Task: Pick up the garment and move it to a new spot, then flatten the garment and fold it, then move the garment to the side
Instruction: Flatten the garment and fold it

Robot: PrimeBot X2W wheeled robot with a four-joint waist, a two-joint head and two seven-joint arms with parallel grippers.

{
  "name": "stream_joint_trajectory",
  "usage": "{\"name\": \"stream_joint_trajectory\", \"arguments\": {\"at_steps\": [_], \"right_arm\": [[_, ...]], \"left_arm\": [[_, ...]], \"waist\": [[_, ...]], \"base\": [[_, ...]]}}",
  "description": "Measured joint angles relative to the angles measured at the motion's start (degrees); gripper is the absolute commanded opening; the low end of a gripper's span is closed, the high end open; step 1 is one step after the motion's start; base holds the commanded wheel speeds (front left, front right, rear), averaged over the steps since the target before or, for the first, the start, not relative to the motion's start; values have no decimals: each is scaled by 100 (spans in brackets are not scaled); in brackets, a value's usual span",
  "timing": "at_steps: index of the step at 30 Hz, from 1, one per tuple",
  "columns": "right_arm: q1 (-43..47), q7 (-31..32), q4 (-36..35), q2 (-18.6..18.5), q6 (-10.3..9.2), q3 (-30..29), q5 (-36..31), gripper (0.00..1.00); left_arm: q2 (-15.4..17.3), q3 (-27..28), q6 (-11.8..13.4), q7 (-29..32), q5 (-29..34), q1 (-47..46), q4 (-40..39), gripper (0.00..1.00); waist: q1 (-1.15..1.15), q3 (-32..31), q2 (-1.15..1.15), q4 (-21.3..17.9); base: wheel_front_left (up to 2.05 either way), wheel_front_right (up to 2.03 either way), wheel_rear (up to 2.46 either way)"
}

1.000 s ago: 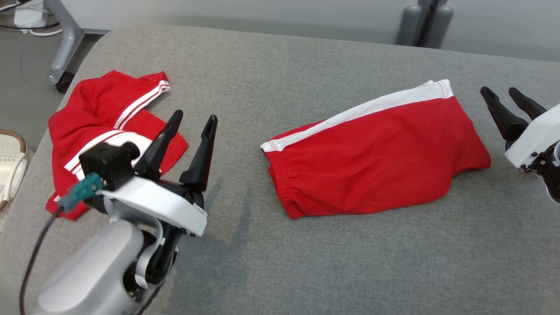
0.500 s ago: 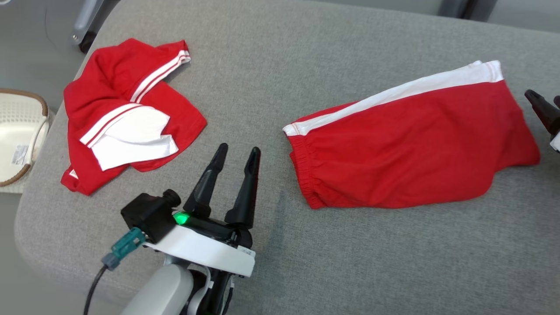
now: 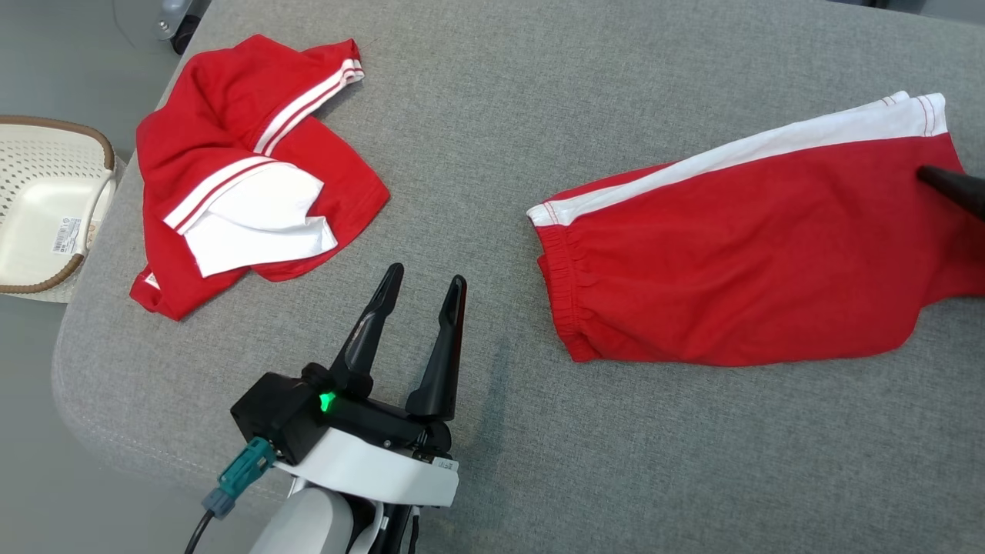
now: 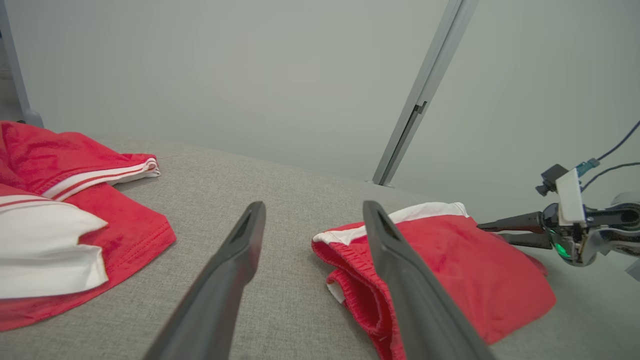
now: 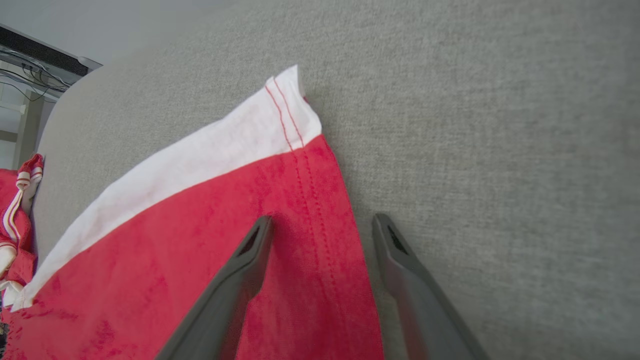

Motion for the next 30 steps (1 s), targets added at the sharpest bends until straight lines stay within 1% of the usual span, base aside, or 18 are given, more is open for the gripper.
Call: {"name": "stream_joint_trajectory", "arguments": {"at_steps": [6, 13, 14, 15, 16, 17, 18, 19, 27, 30], "right_arm": [[-19, 366, -67, 122, 0, -67, 102, 100], [57, 561, -198, 354, 1, -153, 164, 100], [83, 567, -193, 386, 1, -148, 161, 91], [105, 589, -186, 413, 1, -149, 160, 49], [124, 613, -179, 434, 1, -152, 152, 40], [141, 614, -172, 452, 1, -145, 133, 14], [160, 613, -176, 465, 1, -134, 89, 14], [184, 612, -177, 478, 0, -134, 74, 0], [400, 396, -250, 563, 0, -180, -73, 0], [534, 267, -345, 582, 0, -201, -138, 0]], "left_arm": [[-60, 164, -68, 0, 401, 111, 57, 100], [-70, 248, -83, 0, 487, 174, 92, 100], [-70, 235, -81, 0, 486, 191, 96, 100], [-71, 224, -77, 0, 485, 198, 98, 100], [-70, 209, -77, 0, 486, 199, 104, 100], [-71, 190, -77, 0, 486, 199, 116, 100], [-73, 175, -76, 0, 486, 200, 132, 100], [-73, 165, -75, 0, 486, 200, 143, 100], [-74, 179, -78, 0, 470, 205, 244, 100], [-76, 201, -131, 0, 506, 224, 335, 100]], "waist": [[0, 1, 0, 33], [0, -52, 0, 38], [0, -72, 0, 42], [0, -97, 0, 47], [0, -119, 0, 51], [0, -141, 0, 57], [0, -157, 0, 63], [0, -169, 0, 68], [0, -350, 0, 10], [0, -493, 0, -74]], "base": [[0, 0, 0], [0, 0, 0], [0, 0, 0], [0, 0, 0], [0, 0, 0], [0, 0, 0], [0, 0, 0], [0, 0, 0], [0, 0, 0], [0, 0, 0]]}}
